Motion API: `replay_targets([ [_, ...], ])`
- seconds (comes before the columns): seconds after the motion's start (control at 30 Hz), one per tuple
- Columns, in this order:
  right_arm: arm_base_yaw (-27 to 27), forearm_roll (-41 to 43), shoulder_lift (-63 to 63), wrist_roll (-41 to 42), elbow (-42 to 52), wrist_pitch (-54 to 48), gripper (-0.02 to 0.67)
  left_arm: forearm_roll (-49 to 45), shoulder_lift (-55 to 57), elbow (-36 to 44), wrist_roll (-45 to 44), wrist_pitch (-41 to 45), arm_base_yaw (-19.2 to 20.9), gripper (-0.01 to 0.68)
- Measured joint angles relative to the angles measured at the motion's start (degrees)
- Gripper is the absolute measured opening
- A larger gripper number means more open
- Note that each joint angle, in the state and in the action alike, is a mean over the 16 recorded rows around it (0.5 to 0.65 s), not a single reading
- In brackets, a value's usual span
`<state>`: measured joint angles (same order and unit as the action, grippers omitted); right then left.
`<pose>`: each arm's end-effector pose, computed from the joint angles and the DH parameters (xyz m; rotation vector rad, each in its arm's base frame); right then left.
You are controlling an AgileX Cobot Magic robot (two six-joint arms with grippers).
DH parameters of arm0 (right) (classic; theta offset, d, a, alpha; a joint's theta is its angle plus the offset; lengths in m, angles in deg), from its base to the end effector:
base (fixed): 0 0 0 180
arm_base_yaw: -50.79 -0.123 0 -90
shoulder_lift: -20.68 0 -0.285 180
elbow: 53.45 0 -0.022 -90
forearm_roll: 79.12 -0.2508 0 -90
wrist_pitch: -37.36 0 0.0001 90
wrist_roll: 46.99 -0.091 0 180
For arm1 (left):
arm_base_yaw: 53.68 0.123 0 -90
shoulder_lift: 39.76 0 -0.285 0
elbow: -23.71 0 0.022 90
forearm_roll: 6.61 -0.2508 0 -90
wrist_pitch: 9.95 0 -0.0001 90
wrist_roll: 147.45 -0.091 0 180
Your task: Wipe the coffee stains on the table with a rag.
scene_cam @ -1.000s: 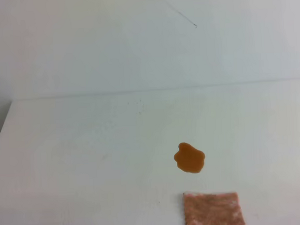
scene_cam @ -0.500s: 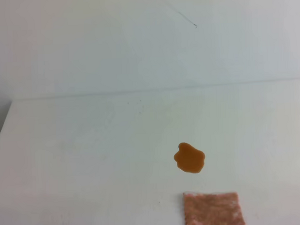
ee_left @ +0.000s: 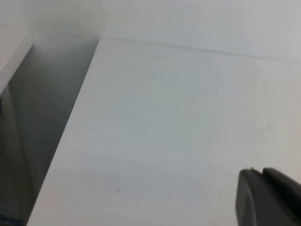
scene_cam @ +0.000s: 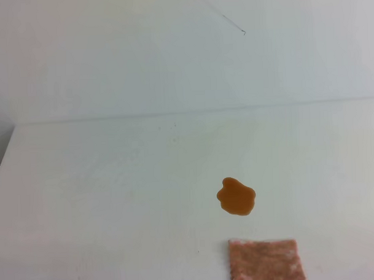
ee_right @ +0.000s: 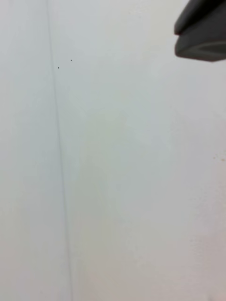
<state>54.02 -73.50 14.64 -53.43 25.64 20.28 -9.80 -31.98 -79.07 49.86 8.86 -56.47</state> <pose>0.0533 -0.0056 0.1770 0.0875 1.7806 -0.0528 0.0539 -0.0010 0.1836 -0.1946 1.8052 -0.1954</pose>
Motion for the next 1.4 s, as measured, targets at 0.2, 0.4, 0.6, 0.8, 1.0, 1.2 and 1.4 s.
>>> replay_targets([
  [0.2,0.0,0.0,0.0,0.0,0.0,0.0,-0.004,0.0,0.0,0.0,0.0,0.0,0.0,-0.003],
  [0.4,0.0,0.0,0.0,0.0,0.0,0.0,-0.004,0.0,0.0,0.0,0.0,0.0,0.0,-0.003],
  [0.6,0.0,0.0,0.0,0.0,0.0,0.0,-0.004,0.0,0.0,0.0,0.0,0.0,0.0,-0.003],
  [0.8,0.0,0.0,0.0,0.0,0.0,0.0,-0.004,0.0,0.0,0.0,0.0,0.0,0.0,-0.003],
  [1.0,0.0,0.0,0.0,0.0,0.0,0.0,-0.004,0.0,0.0,0.0,0.0,0.0,0.0,-0.003],
  [1.2,0.0,0.02,0.0,0.0,0.0,0.0,-0.003,0.0,0.0,0.0,0.0,0.0,0.0,-0.003],
  [1.4,0.0,0.12,0.0,0.0,0.0,0.0,-0.004,0.0,0.0,0.0,0.0,0.0,0.0,-0.003],
])
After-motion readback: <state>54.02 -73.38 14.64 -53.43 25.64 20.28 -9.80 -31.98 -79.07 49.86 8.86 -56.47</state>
